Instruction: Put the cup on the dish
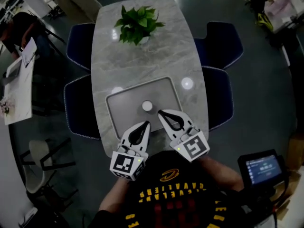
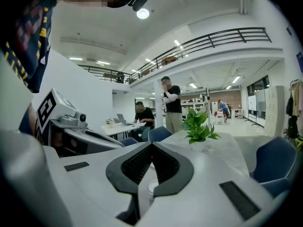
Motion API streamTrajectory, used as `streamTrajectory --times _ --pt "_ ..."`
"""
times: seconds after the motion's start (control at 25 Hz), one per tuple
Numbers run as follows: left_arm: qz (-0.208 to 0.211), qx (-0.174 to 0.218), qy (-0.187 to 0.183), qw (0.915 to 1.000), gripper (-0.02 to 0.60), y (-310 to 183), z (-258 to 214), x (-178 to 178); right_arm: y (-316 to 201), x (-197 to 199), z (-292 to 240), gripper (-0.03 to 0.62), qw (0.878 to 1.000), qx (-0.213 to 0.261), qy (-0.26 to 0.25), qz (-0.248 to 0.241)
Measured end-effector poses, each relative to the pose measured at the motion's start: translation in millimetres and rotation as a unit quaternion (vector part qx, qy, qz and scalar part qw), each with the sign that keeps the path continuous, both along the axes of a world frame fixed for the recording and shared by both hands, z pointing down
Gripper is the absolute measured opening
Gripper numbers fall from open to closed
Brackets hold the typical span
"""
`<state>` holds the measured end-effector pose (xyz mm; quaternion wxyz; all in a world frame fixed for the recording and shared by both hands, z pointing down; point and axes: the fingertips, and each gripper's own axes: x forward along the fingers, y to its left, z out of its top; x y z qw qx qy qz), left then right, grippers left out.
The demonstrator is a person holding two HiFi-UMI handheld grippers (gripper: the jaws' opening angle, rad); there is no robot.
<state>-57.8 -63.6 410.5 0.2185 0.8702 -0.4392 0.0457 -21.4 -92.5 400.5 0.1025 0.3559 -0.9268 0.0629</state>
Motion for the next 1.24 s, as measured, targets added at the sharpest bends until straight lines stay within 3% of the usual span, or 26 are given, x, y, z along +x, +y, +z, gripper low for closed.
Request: streamTrajectory --times 0.52,0.76,0.96,1.24 --pt "-0.006 0.006 0.031 0.9995 0.002 -2.9 -7.2 1.9 9.9 -3.2 -5.8 0.006 0.999 0.002 -0.037 -0.018" --pt "-0.006 -0.019 0.02 0.9996 0.002 5.9 6.7 1.2 13.4 0.6 -3.8 0.006 0.999 -0.006 -0.041 -0.015" --pt "-0.001 -0.021 0.012 0.9997 0.002 8.8 13.1 3.2 15.4 1.3 -4.0 0.006 0.999 -0.013 -0.052 -0.011" --pt "0.007 -0.016 0.015 0.9997 0.002 1.2 8.8 8.0 11.6 7.8 -2.1 0.006 0.999 -0.023 -0.029 -0.002"
